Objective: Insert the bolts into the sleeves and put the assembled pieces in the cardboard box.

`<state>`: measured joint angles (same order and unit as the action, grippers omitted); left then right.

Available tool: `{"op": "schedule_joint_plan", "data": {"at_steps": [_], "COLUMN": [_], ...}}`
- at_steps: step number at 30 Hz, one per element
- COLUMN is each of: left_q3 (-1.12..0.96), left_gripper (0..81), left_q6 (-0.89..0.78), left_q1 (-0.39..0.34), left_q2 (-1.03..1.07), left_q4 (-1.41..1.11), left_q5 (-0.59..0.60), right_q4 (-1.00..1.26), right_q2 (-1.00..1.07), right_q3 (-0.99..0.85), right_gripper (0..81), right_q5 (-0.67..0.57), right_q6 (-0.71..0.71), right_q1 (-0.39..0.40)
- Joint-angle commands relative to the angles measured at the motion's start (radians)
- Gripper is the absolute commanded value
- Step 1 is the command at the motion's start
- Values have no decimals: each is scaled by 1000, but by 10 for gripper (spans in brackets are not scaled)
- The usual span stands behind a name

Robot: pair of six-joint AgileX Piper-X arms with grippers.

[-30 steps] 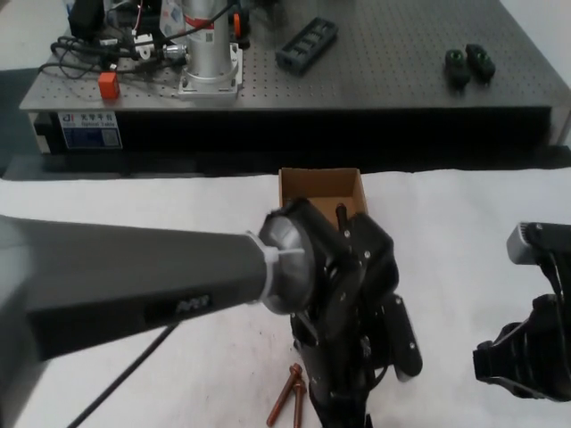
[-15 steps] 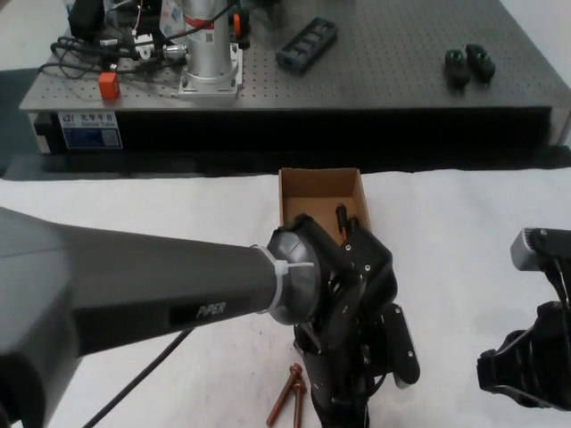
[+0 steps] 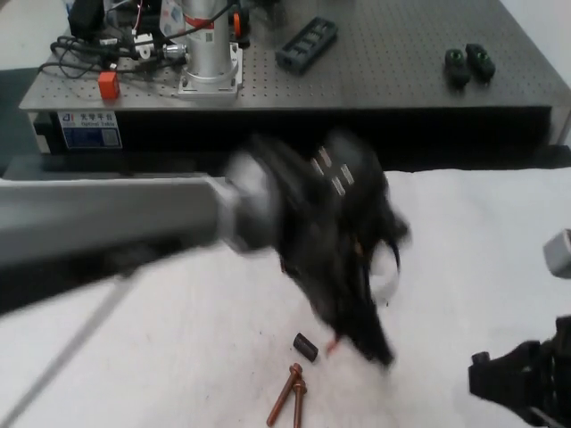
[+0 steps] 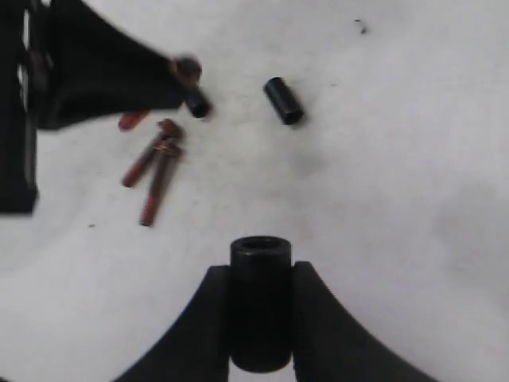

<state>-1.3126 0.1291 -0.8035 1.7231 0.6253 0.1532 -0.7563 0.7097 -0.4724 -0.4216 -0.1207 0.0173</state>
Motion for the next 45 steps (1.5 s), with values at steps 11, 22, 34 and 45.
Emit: {"op": "schedule_joint_plan", "data": {"at_steps": [11, 22, 34, 45], "left_q3": [462, 468, 468, 468], "left_gripper": [6, 6, 6, 6], "left_q6": [-777, -787, -772, -772], "left_q1": [87, 87, 87, 87], "left_q2": [-308, -307, -307, -307], "left_q4": [-940, -947, -946, -949], "left_q5": [395, 401, 392, 365], "right_q4": [776, 913, 991, 1003], "right_q2": [119, 252, 252, 252], "right_q3": [120, 55, 55, 55], "right_gripper": [23, 23, 23, 23], "right_q5": [-221, -217, -194, -109], "right_q6": [-388, -389, -389, -389], "right_q1": [232, 253, 253, 253]}}
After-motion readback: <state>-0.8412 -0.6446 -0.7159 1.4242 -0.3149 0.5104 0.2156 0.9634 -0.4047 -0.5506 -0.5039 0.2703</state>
